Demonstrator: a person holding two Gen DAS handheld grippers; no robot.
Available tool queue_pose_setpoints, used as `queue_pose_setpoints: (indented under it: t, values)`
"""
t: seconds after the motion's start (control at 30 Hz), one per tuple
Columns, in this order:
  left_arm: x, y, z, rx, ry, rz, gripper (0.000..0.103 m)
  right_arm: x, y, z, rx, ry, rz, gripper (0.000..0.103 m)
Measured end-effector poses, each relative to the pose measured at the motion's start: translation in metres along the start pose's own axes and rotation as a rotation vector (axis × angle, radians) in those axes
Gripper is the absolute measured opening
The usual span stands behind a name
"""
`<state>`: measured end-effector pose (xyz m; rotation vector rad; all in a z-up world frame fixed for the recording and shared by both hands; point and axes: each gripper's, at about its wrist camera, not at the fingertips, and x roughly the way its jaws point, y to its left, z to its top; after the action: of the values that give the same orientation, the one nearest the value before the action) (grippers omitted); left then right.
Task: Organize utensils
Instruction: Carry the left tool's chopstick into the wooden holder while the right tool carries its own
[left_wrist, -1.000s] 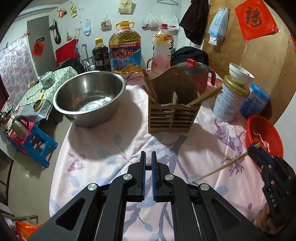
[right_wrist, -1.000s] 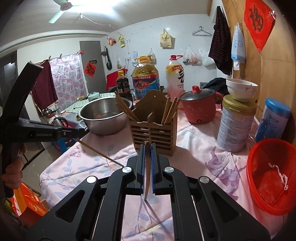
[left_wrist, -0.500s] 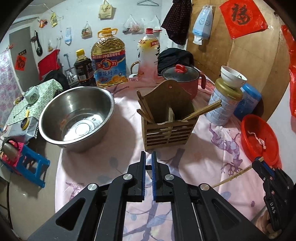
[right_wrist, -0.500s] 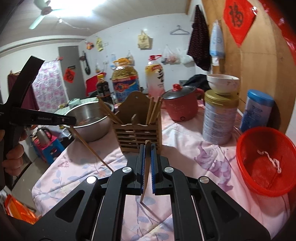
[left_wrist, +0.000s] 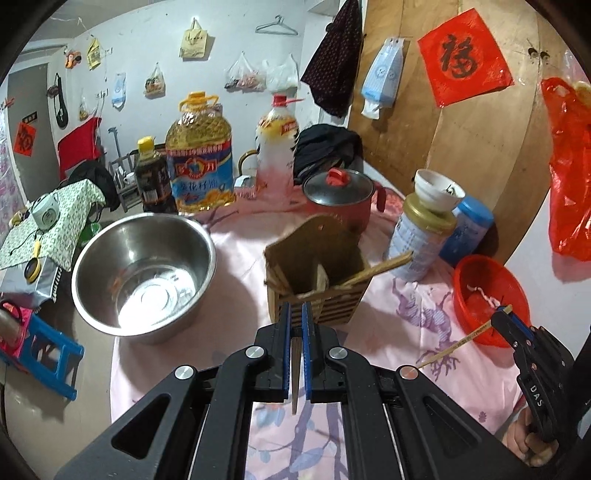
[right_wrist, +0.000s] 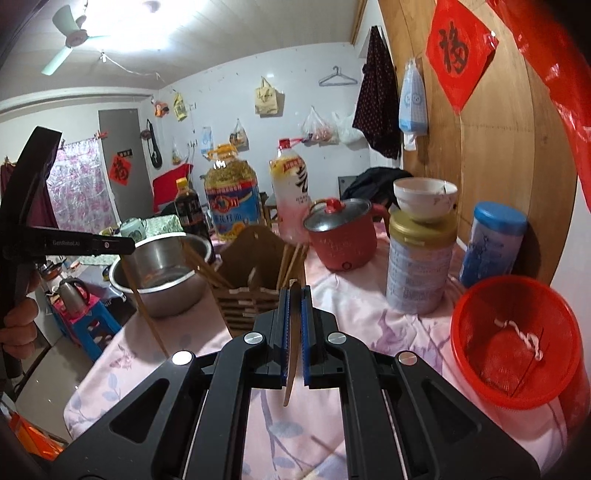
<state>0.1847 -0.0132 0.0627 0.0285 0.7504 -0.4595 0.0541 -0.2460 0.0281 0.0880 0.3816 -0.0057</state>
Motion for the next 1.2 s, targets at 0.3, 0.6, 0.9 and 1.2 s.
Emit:
queue_pose_setpoints:
  t: [0.3,0.6,0.9,1.2]
  values:
    - [-0.01,-0.018,0.04,0.016,-0.056,-0.038,0.006,0.001,0.003,0.044,-0.025,-0.084,0.044,0.007]
    - [-0.021,-0.033,0.092,0.061,-0.148,-0.03,0.006,0.015,0.003,0.09,-0.03,-0.163,0.088,0.007]
    - [0.004,-0.027,0.13,0.053,-0.186,-0.009,0.006,0.039,0.01,0.12,-0.047,-0.21,0.098,0.007]
    - [0.05,-0.007,0.137,0.026,-0.154,-0.003,0.006,0.085,0.012,0.119,-0.046,-0.161,0.098,0.007]
